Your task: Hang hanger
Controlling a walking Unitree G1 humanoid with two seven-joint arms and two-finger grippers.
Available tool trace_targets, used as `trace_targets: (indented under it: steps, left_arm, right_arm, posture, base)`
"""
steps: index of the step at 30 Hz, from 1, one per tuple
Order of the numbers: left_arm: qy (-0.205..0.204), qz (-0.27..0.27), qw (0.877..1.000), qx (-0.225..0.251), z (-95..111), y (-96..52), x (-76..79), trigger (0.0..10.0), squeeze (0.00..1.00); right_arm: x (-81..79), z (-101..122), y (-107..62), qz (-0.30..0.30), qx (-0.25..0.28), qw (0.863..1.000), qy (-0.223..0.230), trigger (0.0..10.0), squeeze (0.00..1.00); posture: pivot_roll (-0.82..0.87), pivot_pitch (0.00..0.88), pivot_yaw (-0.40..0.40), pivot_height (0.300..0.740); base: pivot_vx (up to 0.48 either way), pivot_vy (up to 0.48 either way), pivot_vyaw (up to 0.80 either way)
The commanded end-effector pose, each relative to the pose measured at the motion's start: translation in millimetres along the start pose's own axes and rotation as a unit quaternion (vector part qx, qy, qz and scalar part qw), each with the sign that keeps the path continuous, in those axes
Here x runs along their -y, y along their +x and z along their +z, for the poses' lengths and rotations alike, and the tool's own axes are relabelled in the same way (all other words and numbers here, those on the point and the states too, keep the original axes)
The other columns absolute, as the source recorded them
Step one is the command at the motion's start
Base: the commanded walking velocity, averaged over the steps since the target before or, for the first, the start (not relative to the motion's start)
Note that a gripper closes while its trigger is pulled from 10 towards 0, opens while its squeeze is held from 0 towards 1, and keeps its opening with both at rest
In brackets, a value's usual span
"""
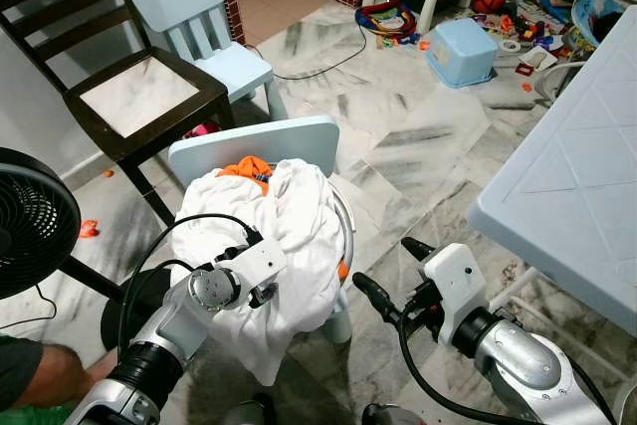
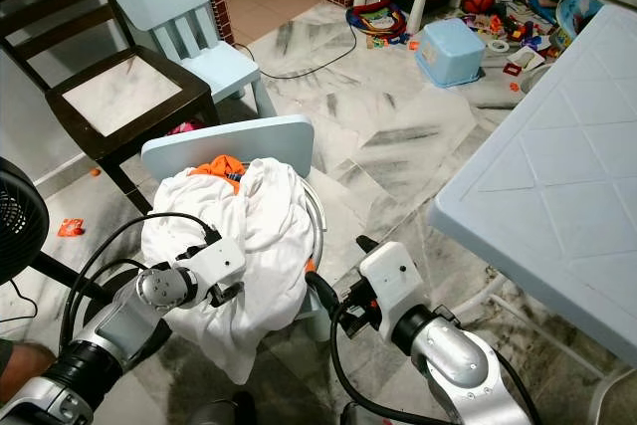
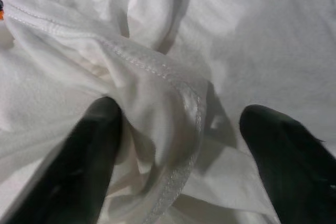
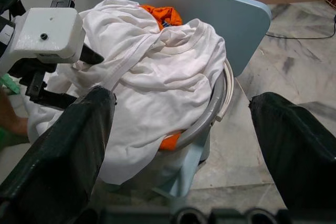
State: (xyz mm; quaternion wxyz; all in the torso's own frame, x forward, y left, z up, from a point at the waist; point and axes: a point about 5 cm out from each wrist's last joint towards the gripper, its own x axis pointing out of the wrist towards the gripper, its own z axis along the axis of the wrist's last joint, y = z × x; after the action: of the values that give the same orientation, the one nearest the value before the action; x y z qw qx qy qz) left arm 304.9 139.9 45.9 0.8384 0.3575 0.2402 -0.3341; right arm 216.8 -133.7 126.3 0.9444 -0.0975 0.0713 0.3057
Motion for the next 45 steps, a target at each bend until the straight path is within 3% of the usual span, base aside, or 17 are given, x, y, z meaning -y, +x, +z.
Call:
trace_targets:
  steps: [1, 15, 26, 30, 34, 36, 38, 39, 42, 43, 45]
  left_arm:
    - [0.004, -0.014, 1.0, -0.007, -3.2, 1.1, 2.3, 0.0, 0.0]
    - [0.0, -0.027, 0.999, -0.016, -9.8, -1.1, 4.6, 0.0, 0.0]
    - [-0.076, 0.019, 0.997, 0.014, -5.9, -1.7, -3.3, 0.0, 0.0]
    - [-0.131, 0.041, 0.99, 0.034, -4.1, -2.4, -7.9, 0.0, 0.0]
    - [-0.138, 0.079, 0.986, 0.049, -2.1, -4.3, -16.0, 0.0, 0.0]
    - [-0.162, 0.136, 0.974, 0.077, 2.5, -7.9, -27.4, 0.0, 0.0]
    - [-0.165, 0.147, 0.972, 0.083, 3.5, -8.9, -29.7, 0.0, 0.0]
    - [-0.185, 0.185, 0.96, 0.096, 4.9, -12.7, -35.8, 0.0, 0.0]
    - [-0.23, 0.225, 0.941, 0.105, 2.0, -18.5, -39.6, 0.0, 0.0]
    - [-0.23, 0.225, 0.941, 0.105, 2.0, -18.5, -39.6, 0.0, 0.0]
    - [-0.28, 0.257, 0.919, 0.101, -7.3, -26.3, -35.8, 0.0, 0.0]
  right_arm:
    - [0.9, -2.7, -1.5, -0.002, -0.004, 1.0, 0.0, 10.0, 0.0]
    - [4.6, -1.0, 4.7, -0.001, 0.0, 1.0, -0.009, 10.0, 0.0]
    - [7.6, -0.8, 6.8, -0.004, 0.002, 1.0, -0.014, 10.0, 0.0]
    - [8.2, -0.8, 7.0, -0.005, 0.003, 1.0, -0.016, 10.0, 0.0]
    - [9.1, -0.1, 7.4, -0.005, 0.004, 1.0, -0.021, 10.0, 0.0]
    - [9.6, 0.0, 7.9, -0.005, 0.005, 1.0, -0.024, 10.0, 0.0]
    - [9.7, 0.0, 8.0, -0.005, 0.005, 1.0, -0.024, 10.0, 0.0]
    - [9.9, 0.3, 8.3, -0.005, 0.006, 1.0, -0.027, 10.0, 0.0]
    - [10.6, 1.2, 9.0, -0.007, 0.008, 0.999, -0.03, 10.0, 0.0]
    - [10.6, 1.2, 9.0, -0.007, 0.008, 0.999, -0.03, 10.0, 0.0]
    - [11.2, 1.8, 9.5, -0.009, 0.01, 0.999, -0.033, 10.0, 0.0]
  posture:
    - [-0.11, 0.186, 0.031, 0.74]
    - [-0.1, 0.173, 0.023, 0.74]
    - [-0.1, 0.169, 0.023, 0.74]
    - [-0.1, 0.166, 0.021, 0.74]
    - [-0.1, 0.166, 0.019, 0.74]
    - [-0.1, 0.165, 0.017, 0.74]
    - [-0.1, 0.165, 0.017, 0.74]
    - [-0.1, 0.164, 0.016, 0.74]
    - [-0.09, 0.163, 0.016, 0.74]
    - [-0.09, 0.163, 0.016, 0.74]
    - [-0.09, 0.163, 0.015, 0.74]
  base:
    - [0.0, 0.0, 0.0]
    - [0.0, 0.0, 0.0]
    - [0.0, 0.0, 0.0]
    - [0.0, 0.0, 0.0]
    - [0.0, 0.0, 0.0]
    - [0.0, 0.0, 0.0]
    - [0.0, 0.0, 0.0]
    - [0.0, 0.0, 0.0]
    - [0.0, 0.0, 0.0]
    - [0.0, 0.0, 0.0]
    - [0.0, 0.0, 0.0]
